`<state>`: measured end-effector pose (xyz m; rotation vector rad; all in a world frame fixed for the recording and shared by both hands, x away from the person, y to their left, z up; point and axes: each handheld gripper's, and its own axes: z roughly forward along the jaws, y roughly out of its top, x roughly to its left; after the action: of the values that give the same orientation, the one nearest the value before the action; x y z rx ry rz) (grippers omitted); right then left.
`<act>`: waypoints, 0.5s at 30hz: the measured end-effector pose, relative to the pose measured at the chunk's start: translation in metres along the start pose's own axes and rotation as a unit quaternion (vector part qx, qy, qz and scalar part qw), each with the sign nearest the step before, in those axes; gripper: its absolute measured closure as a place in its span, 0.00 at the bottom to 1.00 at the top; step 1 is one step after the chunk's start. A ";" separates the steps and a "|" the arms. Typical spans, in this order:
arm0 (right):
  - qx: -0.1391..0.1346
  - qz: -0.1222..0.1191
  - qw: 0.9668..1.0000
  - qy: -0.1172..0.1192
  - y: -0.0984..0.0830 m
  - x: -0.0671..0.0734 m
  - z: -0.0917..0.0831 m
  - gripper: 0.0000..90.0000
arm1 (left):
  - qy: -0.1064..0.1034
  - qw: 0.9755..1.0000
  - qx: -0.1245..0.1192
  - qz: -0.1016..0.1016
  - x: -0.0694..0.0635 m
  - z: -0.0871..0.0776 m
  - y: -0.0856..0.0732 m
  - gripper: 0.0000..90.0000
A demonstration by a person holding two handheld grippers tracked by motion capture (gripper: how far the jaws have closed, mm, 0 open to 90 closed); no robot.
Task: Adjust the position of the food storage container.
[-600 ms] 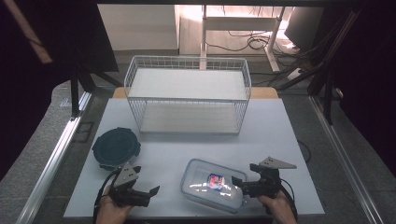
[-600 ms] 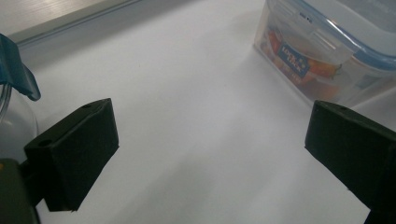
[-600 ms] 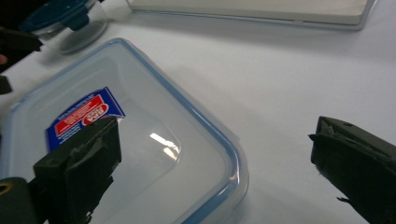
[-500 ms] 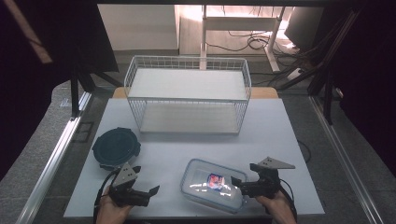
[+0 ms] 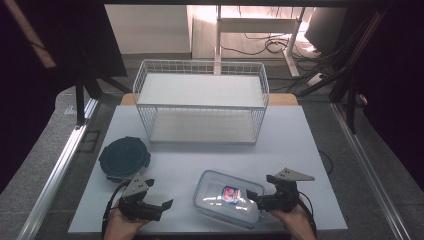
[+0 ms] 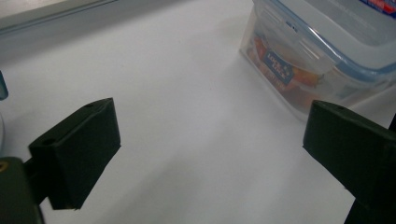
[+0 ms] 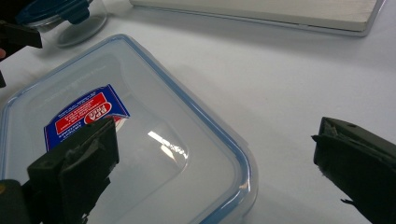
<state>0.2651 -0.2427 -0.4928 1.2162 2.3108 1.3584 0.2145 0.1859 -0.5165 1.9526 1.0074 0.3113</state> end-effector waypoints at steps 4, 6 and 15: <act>0.003 -0.001 1.000 -0.002 0.002 0.000 -0.003 0.00 | -0.012 1.000 -0.006 -0.015 0.001 0.000 0.002 0.20; 0.008 -0.003 1.000 0.001 0.003 0.000 -0.005 0.00 | -0.038 0.999 -0.011 -0.028 0.001 0.000 0.003 0.30; 0.024 -0.020 1.000 0.001 0.006 0.005 -0.029 0.55 | -0.069 0.998 0.000 -0.005 -0.011 0.004 0.007 0.78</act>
<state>0.2493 -0.2562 -0.4709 1.1748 2.3695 1.2991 0.2136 0.1733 -0.5111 1.9396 0.9265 0.1688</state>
